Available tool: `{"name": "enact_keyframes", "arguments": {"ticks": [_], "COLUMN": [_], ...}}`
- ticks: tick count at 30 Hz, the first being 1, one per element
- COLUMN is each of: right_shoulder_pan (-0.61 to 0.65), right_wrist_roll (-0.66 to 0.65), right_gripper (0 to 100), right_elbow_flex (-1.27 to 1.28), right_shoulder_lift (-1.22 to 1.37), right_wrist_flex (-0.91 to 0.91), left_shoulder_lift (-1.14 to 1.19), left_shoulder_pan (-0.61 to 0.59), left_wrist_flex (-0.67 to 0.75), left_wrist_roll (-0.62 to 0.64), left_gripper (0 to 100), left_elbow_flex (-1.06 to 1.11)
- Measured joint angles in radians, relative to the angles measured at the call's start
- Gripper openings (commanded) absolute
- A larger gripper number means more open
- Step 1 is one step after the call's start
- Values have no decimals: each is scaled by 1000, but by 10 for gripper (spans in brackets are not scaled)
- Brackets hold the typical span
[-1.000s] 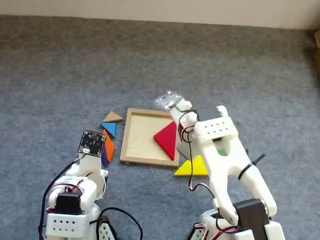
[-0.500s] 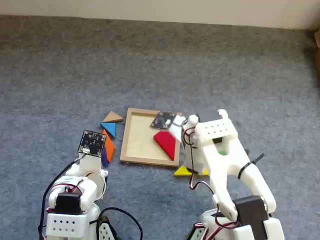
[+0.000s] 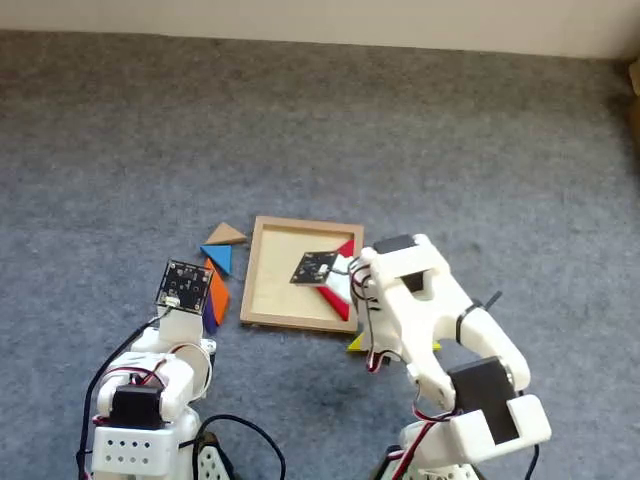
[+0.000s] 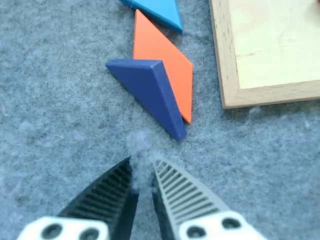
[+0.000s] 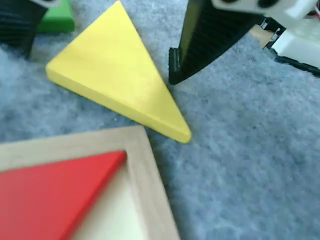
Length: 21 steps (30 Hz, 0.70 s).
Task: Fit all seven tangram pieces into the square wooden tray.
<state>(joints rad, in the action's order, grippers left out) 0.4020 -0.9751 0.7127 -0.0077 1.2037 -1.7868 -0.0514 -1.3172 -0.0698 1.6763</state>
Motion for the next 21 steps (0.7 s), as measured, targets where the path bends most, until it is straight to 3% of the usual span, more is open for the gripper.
{"name": "enact_keyframes", "arguments": {"ticks": [21], "right_shoulder_pan": [20], "right_wrist_roll": [0], "right_gripper": [389], "right_elbow_flex": [0], "right_shoulder_lift": [38], "right_wrist_flex": [-37], "left_shoulder_lift": [0], "left_shoulder_pan": [0], "left_wrist_flex": [0], "left_wrist_roll": [0], "left_gripper": [7], "left_elbow_flex": [0]}}
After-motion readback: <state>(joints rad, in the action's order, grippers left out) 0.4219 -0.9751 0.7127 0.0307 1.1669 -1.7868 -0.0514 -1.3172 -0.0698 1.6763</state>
